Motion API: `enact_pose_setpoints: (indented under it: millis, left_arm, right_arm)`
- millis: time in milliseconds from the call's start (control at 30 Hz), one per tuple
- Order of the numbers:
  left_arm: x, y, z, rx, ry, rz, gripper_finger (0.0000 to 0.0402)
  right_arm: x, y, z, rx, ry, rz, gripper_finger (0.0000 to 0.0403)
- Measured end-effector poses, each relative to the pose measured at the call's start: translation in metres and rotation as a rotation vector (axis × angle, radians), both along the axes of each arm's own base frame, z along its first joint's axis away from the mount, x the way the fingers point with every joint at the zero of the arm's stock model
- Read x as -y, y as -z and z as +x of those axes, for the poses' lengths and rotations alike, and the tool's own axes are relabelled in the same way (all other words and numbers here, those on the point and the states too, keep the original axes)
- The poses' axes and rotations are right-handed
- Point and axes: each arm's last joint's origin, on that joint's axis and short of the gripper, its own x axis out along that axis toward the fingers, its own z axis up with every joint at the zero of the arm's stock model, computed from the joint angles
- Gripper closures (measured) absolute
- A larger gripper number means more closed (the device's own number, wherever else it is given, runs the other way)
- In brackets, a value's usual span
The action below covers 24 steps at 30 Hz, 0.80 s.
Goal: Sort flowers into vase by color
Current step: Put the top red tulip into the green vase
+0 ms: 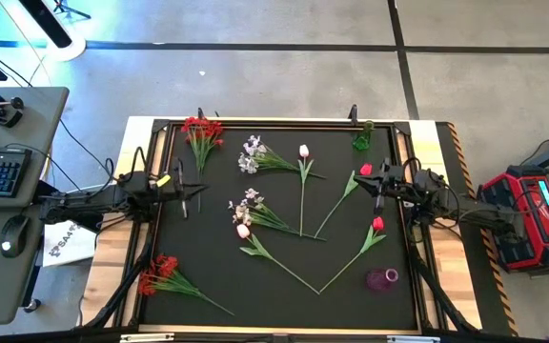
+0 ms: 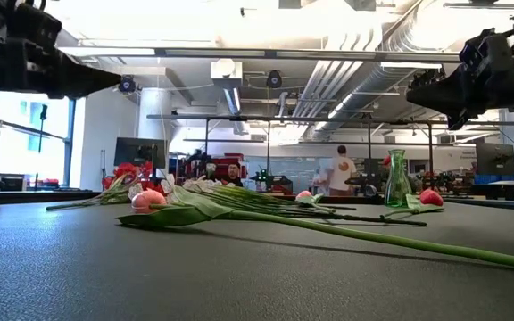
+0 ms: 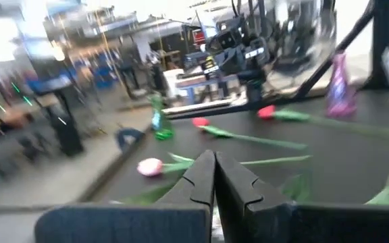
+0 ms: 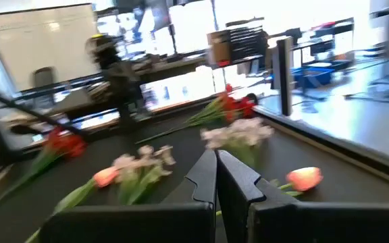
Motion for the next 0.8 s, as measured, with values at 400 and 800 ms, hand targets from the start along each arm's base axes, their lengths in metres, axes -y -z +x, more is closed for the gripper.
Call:
enact_pose_setpoints:
  millis: [400,800]
  left_arm:
    - [-0.001,-0.015,-0.001,0.192,-0.030,-0.158,0.0401]
    - [-0.012,-0.023,-0.005,0.602,-0.326,-0.808,0.0401]
  right_arm:
    - [0.002,-0.002,-0.001,0.009,0.079,-0.042,0.0402]
    - [0.008,-0.002,-0.002,0.346,0.251,0.690,0.0402]
